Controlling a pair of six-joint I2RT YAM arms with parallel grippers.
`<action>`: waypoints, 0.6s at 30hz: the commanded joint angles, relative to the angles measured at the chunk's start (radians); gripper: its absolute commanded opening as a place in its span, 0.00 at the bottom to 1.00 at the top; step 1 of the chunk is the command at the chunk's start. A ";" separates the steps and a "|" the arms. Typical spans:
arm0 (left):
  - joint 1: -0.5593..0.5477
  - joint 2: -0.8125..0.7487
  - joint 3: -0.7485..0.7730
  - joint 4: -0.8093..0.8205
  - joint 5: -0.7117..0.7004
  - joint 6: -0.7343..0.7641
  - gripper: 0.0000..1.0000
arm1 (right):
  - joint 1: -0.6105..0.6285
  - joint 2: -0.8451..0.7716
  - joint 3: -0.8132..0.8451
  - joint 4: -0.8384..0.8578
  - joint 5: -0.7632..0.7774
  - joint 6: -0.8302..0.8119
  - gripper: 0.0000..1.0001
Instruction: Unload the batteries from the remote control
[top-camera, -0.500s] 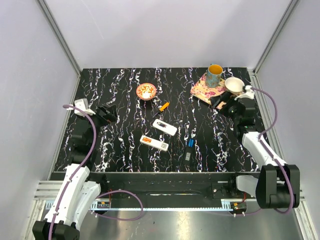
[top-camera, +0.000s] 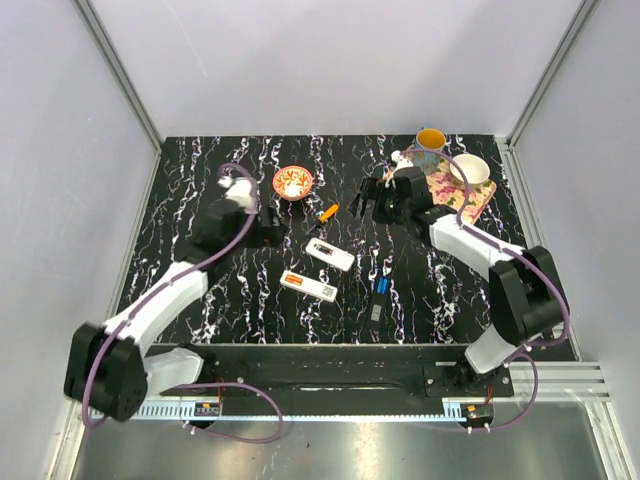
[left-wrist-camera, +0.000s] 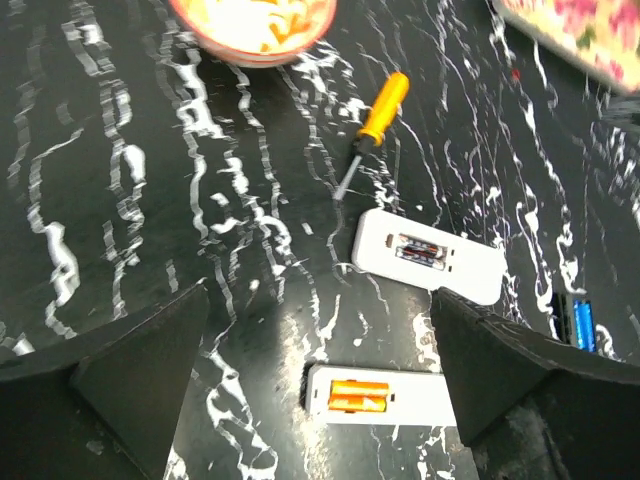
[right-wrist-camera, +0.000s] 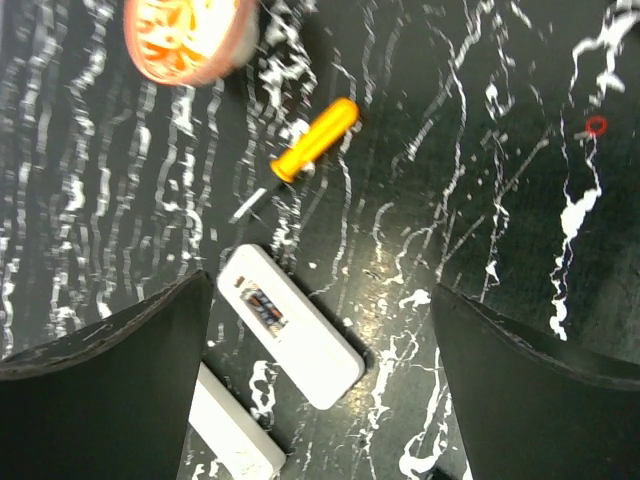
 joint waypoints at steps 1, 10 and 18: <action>-0.139 0.174 0.169 -0.076 -0.119 0.162 0.99 | 0.006 0.088 0.064 -0.107 -0.031 -0.003 0.98; -0.222 0.422 0.302 -0.043 -0.050 0.335 0.99 | 0.002 0.016 0.032 -0.159 0.021 -0.063 1.00; -0.222 0.458 0.330 -0.055 -0.030 0.399 0.99 | -0.024 -0.070 0.009 -0.176 0.039 -0.081 1.00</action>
